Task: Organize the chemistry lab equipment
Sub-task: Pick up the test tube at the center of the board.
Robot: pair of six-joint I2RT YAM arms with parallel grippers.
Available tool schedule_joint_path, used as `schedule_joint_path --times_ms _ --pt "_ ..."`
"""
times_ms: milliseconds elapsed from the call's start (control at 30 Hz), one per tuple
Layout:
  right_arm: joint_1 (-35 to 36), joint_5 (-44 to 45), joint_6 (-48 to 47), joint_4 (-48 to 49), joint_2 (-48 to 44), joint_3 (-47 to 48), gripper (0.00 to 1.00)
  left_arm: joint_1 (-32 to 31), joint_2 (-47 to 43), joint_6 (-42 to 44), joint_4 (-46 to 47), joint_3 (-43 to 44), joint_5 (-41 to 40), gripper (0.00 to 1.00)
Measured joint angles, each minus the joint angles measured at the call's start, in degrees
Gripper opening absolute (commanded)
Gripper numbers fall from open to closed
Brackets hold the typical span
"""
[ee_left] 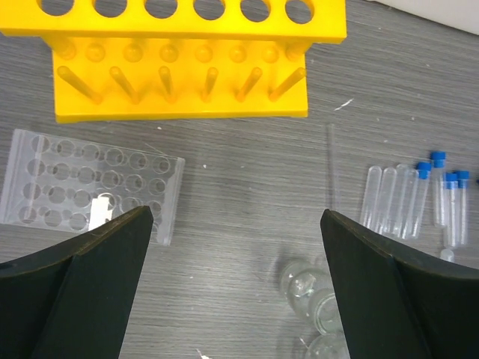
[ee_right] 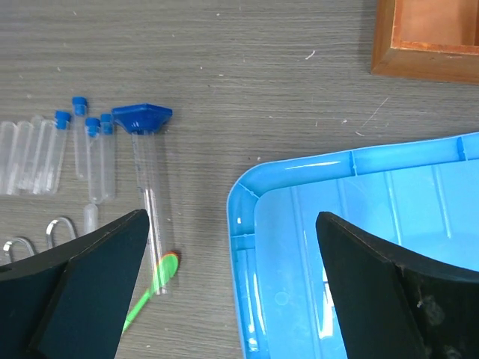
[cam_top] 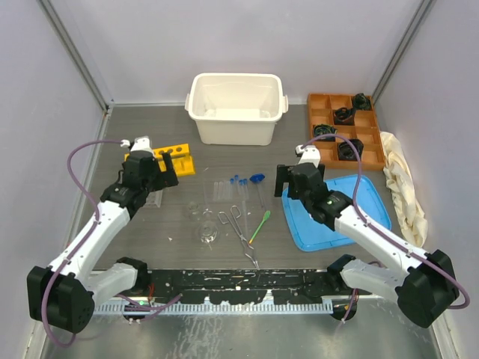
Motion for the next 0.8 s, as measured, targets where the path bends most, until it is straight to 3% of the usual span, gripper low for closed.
schedule_joint_path --times_ms 367,567,800 --pt "0.00 -7.10 4.50 3.56 -8.20 -0.63 1.00 0.04 -0.24 -2.62 -2.32 0.31 5.64 1.00" --pt "0.00 -10.27 4.13 4.26 -7.93 -0.66 0.97 0.04 0.48 -2.73 -2.45 1.16 8.15 0.88" --pt "0.00 -13.33 3.02 3.21 -4.33 0.70 0.87 -1.14 12.50 -1.20 -6.25 10.97 9.33 0.80"
